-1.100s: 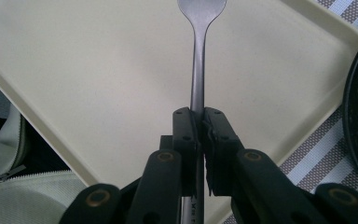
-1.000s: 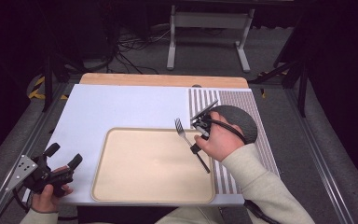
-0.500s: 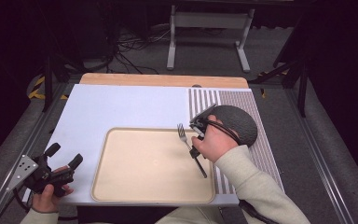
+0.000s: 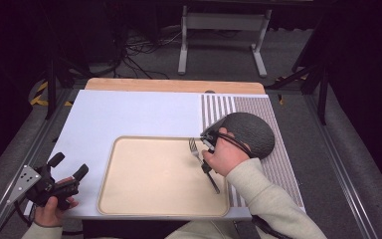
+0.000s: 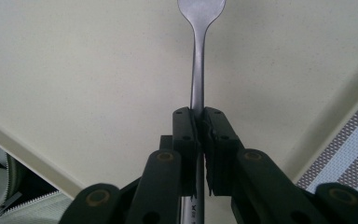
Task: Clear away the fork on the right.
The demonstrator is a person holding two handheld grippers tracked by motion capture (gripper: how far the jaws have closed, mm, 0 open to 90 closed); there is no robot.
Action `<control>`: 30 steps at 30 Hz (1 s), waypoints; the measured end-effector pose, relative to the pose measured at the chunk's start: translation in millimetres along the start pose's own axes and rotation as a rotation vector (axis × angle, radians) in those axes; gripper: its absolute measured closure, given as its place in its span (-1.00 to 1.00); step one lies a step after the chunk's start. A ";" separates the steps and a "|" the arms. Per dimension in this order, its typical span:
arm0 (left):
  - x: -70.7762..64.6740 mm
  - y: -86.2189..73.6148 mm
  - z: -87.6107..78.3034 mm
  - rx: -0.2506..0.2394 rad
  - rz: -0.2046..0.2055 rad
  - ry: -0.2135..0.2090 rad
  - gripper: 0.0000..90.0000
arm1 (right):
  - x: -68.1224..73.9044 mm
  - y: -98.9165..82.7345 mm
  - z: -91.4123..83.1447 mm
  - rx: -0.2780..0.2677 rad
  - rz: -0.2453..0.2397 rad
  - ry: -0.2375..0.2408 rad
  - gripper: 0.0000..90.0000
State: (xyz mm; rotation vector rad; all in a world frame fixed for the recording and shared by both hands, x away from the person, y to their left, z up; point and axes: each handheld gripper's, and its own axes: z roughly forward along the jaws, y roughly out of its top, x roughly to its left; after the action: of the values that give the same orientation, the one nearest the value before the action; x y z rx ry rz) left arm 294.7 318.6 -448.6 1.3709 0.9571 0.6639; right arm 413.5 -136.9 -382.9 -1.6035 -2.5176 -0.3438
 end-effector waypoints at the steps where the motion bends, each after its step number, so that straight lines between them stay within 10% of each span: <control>1: 0.0 0.0 0.0 0.000 0.000 0.000 -0.96 | 0.0 0.0 0.0 0.000 0.000 0.000 0.86; 30: 0.0 0.0 0.1 -0.001 -0.001 -0.003 -0.96 | -4.5 -0.7 23.8 0.090 0.040 -0.008 0.86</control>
State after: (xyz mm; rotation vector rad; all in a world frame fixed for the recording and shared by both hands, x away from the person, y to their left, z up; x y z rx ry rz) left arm 294.8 318.6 -448.6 1.3706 0.9550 0.6614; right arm 414.9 -134.9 -407.0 -1.6220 -2.4650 -0.2163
